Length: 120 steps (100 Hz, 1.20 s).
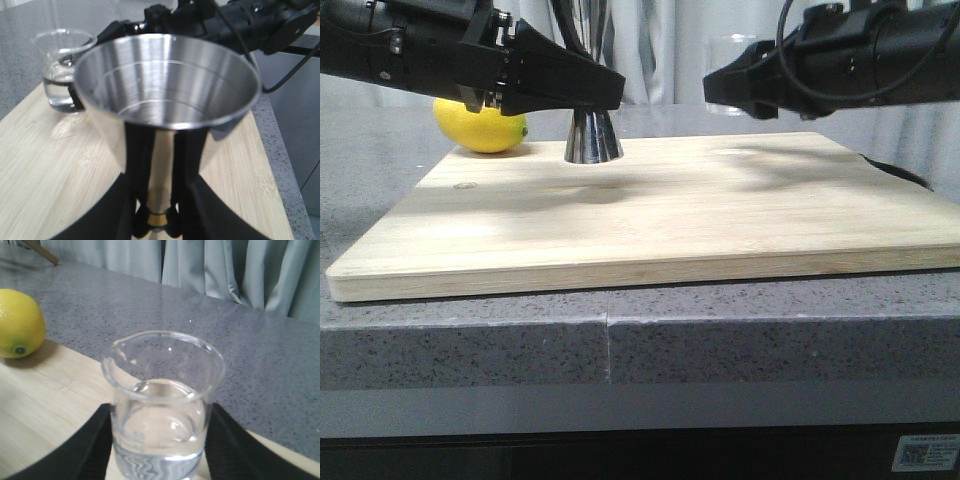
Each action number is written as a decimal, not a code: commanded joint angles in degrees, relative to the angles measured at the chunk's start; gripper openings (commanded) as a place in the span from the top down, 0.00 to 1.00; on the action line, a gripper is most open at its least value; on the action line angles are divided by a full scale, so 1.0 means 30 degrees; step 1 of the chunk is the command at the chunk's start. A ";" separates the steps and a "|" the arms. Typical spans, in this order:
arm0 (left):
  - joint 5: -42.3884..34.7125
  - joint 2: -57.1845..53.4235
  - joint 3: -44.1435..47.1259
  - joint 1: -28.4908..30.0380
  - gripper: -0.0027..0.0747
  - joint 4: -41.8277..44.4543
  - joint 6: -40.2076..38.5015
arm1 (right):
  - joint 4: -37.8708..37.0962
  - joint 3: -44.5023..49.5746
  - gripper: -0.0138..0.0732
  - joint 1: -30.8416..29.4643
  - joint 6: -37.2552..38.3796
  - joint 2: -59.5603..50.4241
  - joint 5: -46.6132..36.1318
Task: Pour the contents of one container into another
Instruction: 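Lift the beaker with the right gripper toward the jigger, then bring the beaker above the jigger held by the left gripper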
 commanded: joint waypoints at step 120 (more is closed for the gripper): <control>0.1504 -0.1046 -0.0614 -0.0925 0.98 -0.1194 -0.0500 | -0.8986 -0.0525 0.63 0.0955 0.6977 -0.7884 0.0638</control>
